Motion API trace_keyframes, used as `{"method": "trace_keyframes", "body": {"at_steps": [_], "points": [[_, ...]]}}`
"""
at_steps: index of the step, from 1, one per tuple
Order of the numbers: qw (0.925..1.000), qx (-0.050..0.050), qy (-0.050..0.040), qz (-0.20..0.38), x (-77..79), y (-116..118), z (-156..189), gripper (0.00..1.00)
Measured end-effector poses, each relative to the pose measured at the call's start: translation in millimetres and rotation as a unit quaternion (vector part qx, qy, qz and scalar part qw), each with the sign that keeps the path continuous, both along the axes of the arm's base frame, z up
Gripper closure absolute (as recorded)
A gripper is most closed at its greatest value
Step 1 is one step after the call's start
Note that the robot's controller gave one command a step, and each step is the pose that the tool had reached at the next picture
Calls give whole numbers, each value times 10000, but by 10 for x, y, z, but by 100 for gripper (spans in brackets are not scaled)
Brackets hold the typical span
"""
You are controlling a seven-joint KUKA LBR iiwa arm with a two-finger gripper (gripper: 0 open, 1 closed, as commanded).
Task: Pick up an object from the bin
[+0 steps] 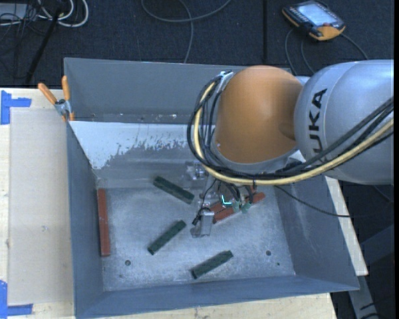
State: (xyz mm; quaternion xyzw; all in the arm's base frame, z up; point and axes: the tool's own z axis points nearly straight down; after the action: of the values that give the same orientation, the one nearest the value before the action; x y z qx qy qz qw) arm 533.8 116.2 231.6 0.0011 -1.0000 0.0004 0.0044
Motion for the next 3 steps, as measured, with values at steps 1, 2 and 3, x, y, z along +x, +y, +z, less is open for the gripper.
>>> {"method": "trace_keyframes", "body": {"at_steps": [1, 2, 3], "points": [[10000, 5, -38, -14, 16, -5, 40, 0], [9999, 12, -73, 102, 133, -215, -467, 0], [9991, 2, -38, -424, -176, -353, -960, 0]]}}
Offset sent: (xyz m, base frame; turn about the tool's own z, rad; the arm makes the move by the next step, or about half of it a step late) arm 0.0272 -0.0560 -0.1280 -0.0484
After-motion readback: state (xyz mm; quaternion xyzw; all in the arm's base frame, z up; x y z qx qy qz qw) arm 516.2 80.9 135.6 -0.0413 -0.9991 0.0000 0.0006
